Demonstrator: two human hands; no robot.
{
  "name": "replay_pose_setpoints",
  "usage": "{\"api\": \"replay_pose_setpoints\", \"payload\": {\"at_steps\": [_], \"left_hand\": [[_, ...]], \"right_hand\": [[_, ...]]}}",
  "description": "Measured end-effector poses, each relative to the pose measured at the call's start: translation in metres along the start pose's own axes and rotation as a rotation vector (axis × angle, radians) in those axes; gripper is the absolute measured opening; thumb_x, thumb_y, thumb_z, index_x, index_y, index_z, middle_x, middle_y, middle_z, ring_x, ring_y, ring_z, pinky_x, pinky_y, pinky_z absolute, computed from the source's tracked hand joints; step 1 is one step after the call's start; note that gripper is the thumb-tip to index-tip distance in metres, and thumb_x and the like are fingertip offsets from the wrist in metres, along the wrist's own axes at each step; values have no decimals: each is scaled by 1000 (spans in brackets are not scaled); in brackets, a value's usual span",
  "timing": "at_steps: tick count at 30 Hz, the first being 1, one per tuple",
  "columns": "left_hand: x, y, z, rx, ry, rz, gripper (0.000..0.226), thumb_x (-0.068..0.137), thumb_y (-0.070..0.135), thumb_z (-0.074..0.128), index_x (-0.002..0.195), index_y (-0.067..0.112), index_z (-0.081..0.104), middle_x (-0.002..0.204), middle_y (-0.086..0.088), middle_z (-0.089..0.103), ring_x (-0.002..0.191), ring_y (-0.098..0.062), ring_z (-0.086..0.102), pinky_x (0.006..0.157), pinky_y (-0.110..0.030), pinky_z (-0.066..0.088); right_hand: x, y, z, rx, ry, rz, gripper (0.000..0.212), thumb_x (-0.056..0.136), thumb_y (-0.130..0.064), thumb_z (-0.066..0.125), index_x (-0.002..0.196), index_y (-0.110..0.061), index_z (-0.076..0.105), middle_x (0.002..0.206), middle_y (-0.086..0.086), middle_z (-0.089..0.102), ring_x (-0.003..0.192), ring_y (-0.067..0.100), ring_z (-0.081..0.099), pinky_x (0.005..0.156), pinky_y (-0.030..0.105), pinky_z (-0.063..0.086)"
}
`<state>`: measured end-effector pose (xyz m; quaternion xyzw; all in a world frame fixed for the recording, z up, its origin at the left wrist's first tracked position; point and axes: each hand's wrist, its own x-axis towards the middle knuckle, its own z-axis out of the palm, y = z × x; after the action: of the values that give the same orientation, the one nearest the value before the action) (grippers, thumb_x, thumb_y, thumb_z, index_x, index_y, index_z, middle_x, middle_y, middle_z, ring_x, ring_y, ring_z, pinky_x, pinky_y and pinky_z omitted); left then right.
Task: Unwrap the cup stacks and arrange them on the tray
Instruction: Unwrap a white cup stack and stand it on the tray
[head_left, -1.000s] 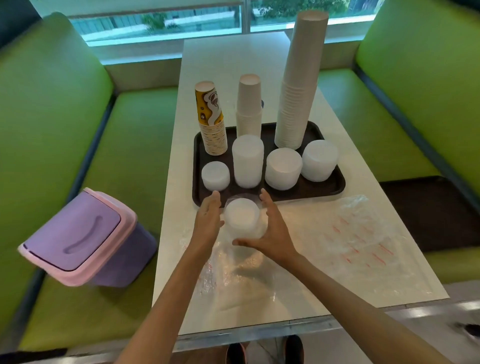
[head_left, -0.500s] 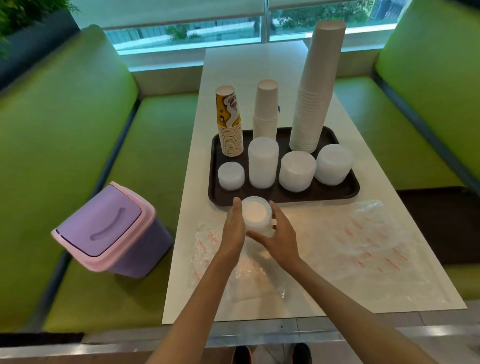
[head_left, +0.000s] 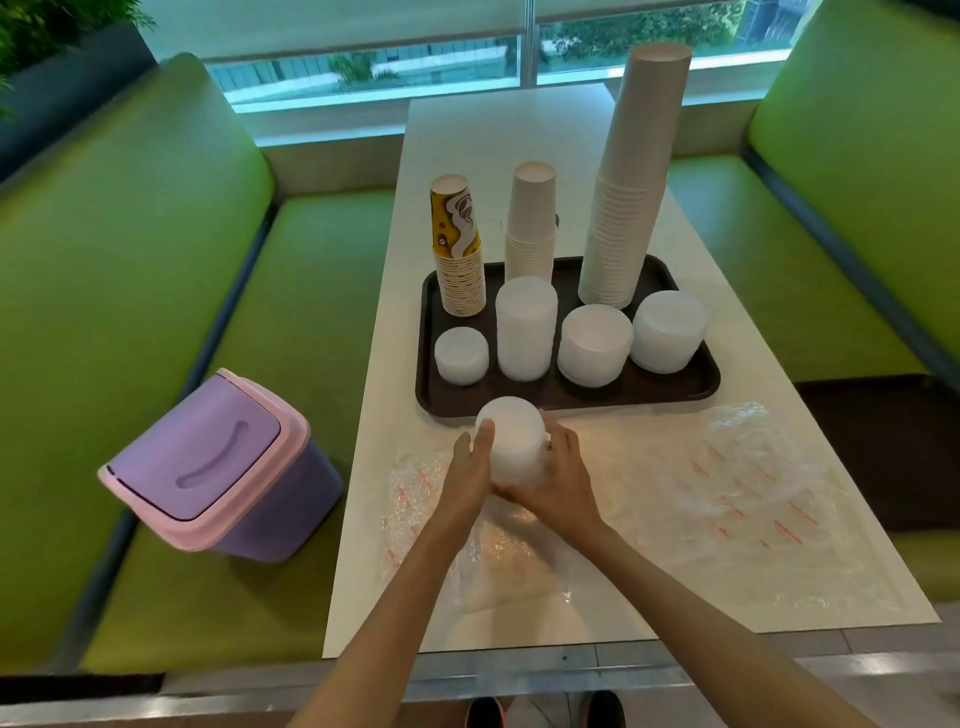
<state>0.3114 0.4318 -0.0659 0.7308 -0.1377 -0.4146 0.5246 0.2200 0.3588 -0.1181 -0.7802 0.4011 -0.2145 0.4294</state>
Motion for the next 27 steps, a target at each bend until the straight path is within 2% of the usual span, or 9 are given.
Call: {"api": "replay_pose_setpoints", "payload": {"at_steps": [3, 5, 9, 11, 14, 16, 21, 25, 27], "left_hand": [[4, 0, -4, 87, 5, -2, 56, 97, 47, 43, 142, 14, 34, 131, -2, 47, 116, -20, 48, 94, -31, 43], [6, 0, -6, 130, 21, 0, 56, 96, 46, 46, 141, 15, 36, 134, -6, 50, 117, -22, 51, 95, -33, 45], [9, 13, -9, 232, 110, 100, 53, 96, 41, 49, 140, 14, 38, 138, -7, 48, 122, -23, 49, 95, -31, 42], [12, 22, -10, 307, 143, 191, 54, 95, 34, 54, 141, 13, 38, 140, -7, 46, 126, -23, 46, 98, -32, 40], [18, 34, -11, 451, 85, 289, 49, 92, 25, 60, 136, 11, 45, 135, -7, 51, 121, -21, 49, 100, -32, 42], [23, 39, -14, 553, 33, 303, 48, 91, 23, 62, 134, 10, 47, 131, -7, 54, 119, -21, 51, 99, -32, 43], [38, 47, -18, 656, -21, 310, 44, 88, 18, 65, 129, 9, 53, 125, -7, 58, 113, -20, 54, 92, -27, 43], [42, 52, -19, 702, -47, 303, 40, 87, 16, 65, 125, 7, 56, 121, -8, 60, 111, -22, 56, 95, -32, 46], [44, 55, -20, 732, -63, 298, 37, 88, 16, 65, 123, 7, 57, 119, -9, 61, 110, -22, 57, 94, -33, 47]], "right_hand": [[1, -8, -1, -56, 111, -95, 114, 52, -70, 72, 142, -12, 34, 143, 8, 38, 131, 22, 36, 104, 30, 34], [4, -11, 1, -83, 146, -127, 111, 53, -73, 66, 141, -12, 36, 145, 8, 39, 133, 23, 36, 105, 32, 30], [8, -16, 3, 29, 56, -95, 110, 59, -50, 86, 146, -17, 28, 151, 1, 35, 134, 17, 36, 104, 26, 30], [10, -14, 4, 64, 27, -78, 107, 63, -45, 86, 147, -17, 26, 150, 0, 37, 133, 15, 39, 104, 23, 32], [13, -16, 6, 107, 34, -71, 98, 65, -39, 86, 144, -16, 33, 143, 1, 46, 128, 14, 46, 102, 19, 36], [15, -17, 6, 125, 51, -70, 96, 65, -36, 87, 143, -16, 36, 140, 1, 49, 125, 15, 49, 98, 16, 36], [21, -17, 6, 172, 58, -34, 95, 64, -38, 88, 142, -19, 37, 138, -1, 50, 123, 13, 49, 101, 27, 41], [21, -15, 6, 195, 65, -20, 91, 63, -40, 87, 138, -20, 40, 134, -3, 52, 114, 5, 47, 99, 24, 42], [23, -15, 7, 197, 63, -9, 88, 64, -38, 87, 137, -20, 42, 133, -2, 53, 112, 4, 46, 97, 19, 40]]}}
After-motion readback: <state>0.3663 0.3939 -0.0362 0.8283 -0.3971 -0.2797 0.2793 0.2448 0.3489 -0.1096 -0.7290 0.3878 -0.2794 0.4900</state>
